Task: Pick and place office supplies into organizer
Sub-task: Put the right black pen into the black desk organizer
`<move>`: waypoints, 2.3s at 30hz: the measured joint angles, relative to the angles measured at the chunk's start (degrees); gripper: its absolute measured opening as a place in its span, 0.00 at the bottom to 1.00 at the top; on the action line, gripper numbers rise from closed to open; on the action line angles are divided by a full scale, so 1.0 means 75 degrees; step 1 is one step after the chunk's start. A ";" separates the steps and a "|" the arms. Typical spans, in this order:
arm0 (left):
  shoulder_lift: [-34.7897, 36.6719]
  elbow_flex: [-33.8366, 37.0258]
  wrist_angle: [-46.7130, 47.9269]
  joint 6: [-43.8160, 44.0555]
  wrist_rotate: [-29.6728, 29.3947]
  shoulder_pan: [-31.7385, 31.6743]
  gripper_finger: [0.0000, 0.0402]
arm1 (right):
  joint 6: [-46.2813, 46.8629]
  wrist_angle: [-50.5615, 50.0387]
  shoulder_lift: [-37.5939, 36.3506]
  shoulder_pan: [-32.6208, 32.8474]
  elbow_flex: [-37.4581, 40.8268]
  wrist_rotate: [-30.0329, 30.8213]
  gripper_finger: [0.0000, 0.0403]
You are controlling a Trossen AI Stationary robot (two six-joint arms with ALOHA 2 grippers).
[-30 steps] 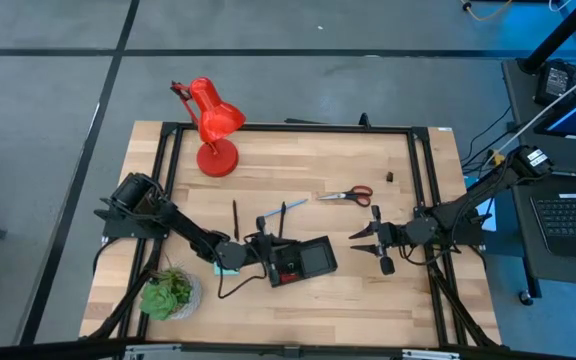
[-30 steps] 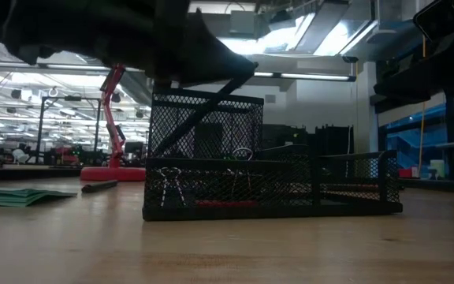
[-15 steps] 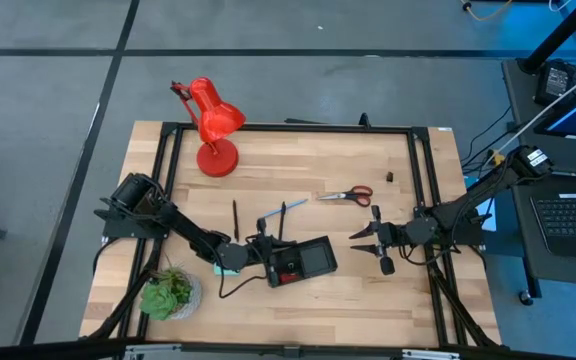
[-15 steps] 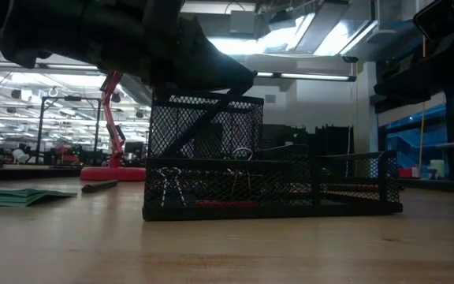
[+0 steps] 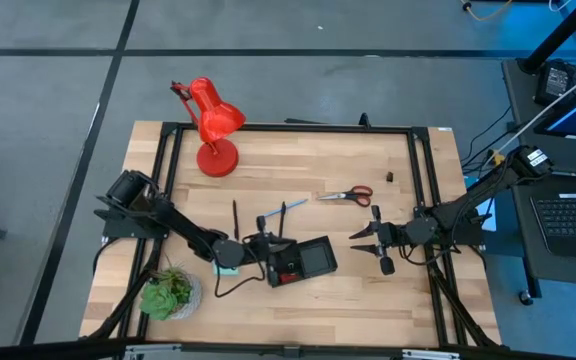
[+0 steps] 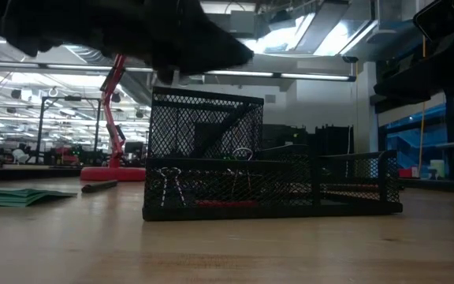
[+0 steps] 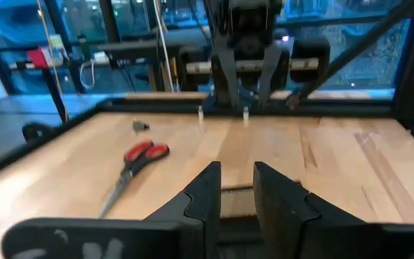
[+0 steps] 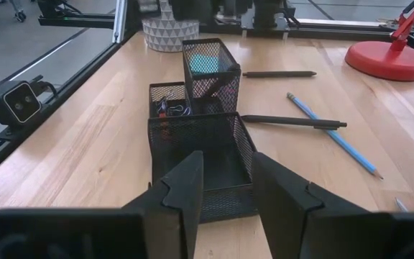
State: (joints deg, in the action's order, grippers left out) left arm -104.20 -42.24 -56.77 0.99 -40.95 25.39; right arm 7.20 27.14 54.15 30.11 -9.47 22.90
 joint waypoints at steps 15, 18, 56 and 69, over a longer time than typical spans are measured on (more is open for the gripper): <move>0.1675 -0.0003 0.2173 -0.0315 -0.1035 0.0134 0.22 | 0.0000 -0.0034 0.0000 0.0000 0.0000 0.0002 0.30; 0.2154 -0.0006 0.3281 0.0502 -0.1011 -0.0011 0.22 | 0.0001 -0.0038 0.0000 0.0000 0.0000 0.0000 0.30; 0.1595 -0.2044 0.9745 0.5193 0.5301 -0.3437 0.32 | -0.0411 -0.0405 -0.0003 0.0001 0.0003 0.0000 0.30; 0.0468 -0.3275 1.1246 0.5794 0.5386 -0.3625 0.32 | -0.0425 -0.0449 -0.0003 0.0000 0.0003 0.0000 0.30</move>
State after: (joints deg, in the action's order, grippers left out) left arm -100.69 -66.80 27.57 44.45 -0.56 -1.80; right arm 4.01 23.77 54.13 30.11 -9.45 22.90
